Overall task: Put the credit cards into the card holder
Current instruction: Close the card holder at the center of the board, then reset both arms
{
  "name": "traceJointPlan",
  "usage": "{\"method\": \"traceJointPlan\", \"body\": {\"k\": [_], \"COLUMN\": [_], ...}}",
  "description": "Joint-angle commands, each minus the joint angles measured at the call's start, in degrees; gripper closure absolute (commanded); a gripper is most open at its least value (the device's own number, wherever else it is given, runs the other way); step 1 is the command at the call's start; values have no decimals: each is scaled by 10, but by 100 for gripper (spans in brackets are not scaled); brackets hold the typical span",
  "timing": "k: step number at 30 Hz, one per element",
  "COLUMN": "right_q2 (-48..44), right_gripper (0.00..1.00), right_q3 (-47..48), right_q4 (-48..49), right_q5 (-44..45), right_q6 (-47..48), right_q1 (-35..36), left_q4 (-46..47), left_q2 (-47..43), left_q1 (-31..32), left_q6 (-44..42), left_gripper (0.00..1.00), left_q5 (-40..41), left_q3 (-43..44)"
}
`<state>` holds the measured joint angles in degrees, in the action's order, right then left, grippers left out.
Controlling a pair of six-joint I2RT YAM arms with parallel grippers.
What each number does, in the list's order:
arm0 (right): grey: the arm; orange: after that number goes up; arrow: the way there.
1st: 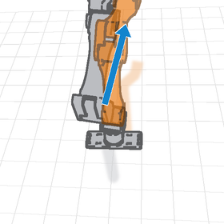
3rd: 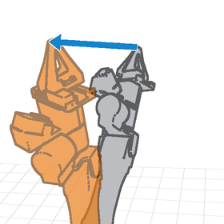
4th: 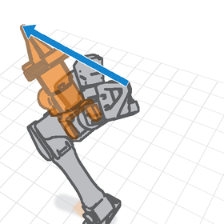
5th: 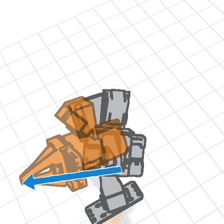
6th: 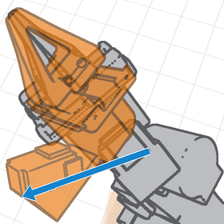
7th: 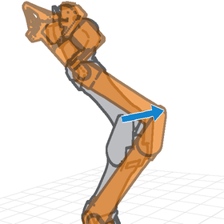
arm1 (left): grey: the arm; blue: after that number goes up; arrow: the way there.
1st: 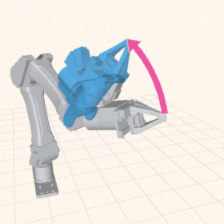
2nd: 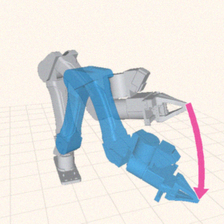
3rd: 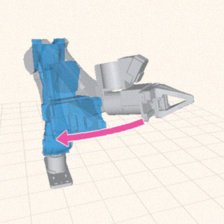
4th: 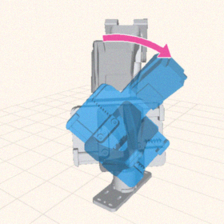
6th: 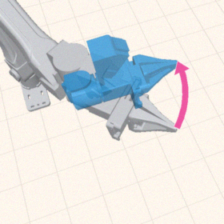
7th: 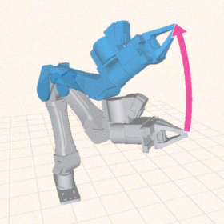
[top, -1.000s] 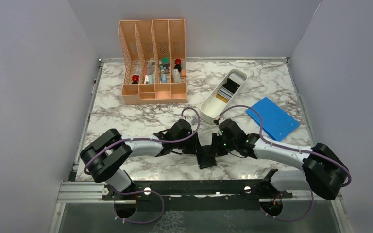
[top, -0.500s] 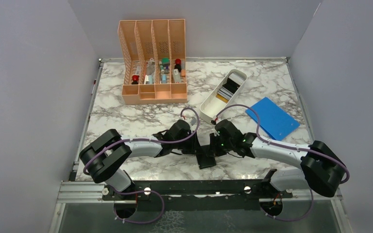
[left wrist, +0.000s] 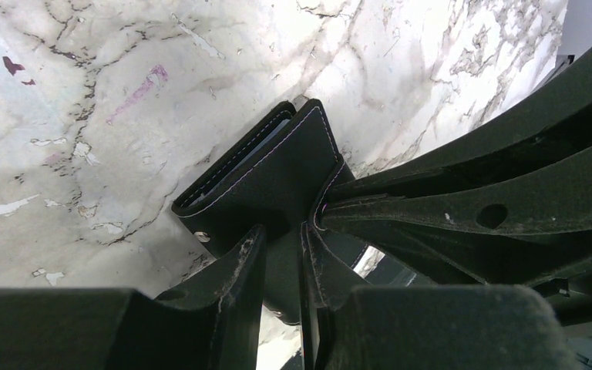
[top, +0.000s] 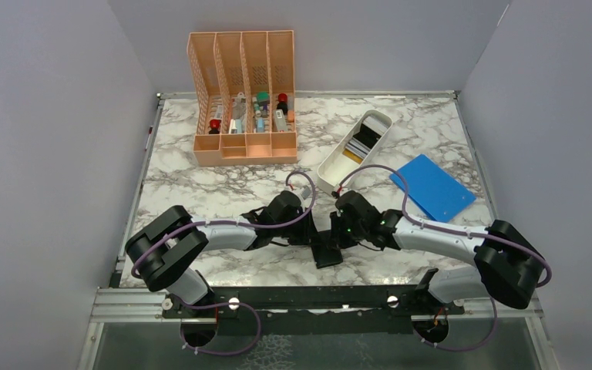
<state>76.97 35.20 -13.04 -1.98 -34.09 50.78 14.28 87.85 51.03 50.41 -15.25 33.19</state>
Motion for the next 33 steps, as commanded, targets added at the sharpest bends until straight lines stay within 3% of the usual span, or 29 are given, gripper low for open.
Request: {"method": "traceJointPlan", "body": {"k": [1, 4, 7, 13, 14, 15, 17, 18, 19, 20, 26, 33], "right_q2": [35, -5, -61, -156, -168, -180, -205, -217, -229, -239, -297, -347], "right_gripper": [87, 84, 76, 62, 60, 57, 48, 39, 18, 2, 1, 1], "right_q3": [-21, 13, 49, 121, 133, 146, 170, 183, 195, 207, 235, 172], "right_q4": [-53, -67, -80, -116, -124, -131, -143, -151, -157, -162, -166, -124], "right_q5": [46, 54, 69, 114, 119, 124, 131, 138, 146, 152, 176, 187], "right_q6": [-6, -9, -2, 23, 26, 30, 40, 43, 46, 51, 77, 73], "right_q1": [12, 12, 12, 12, 11, 11, 12, 12, 12, 12, 12, 12], "left_q4": [-8, -36, -105, -278, -308, -328, -363, -380, -396, -412, -436, -438], "left_q2": [-1, -29, -77, -197, -217, -235, -270, -289, -303, -317, -406, -494], "left_q1": [2, 2, 1, 2, 2, 1, 2, 2, 1, 1, 1, 1], "left_q6": [1, -1, -17, -69, -80, -88, -104, -111, -118, -122, -144, -134], "left_gripper": [75, 73, 63, 24, 7, 2, 1, 1, 1, 1, 1, 1], "left_q5": [15, 30, 78, 212, 234, 253, 285, 298, 311, 328, 359, 350], "left_q3": [-8, 4, 34, 137, 161, 175, 204, 219, 232, 243, 253, 226]}}
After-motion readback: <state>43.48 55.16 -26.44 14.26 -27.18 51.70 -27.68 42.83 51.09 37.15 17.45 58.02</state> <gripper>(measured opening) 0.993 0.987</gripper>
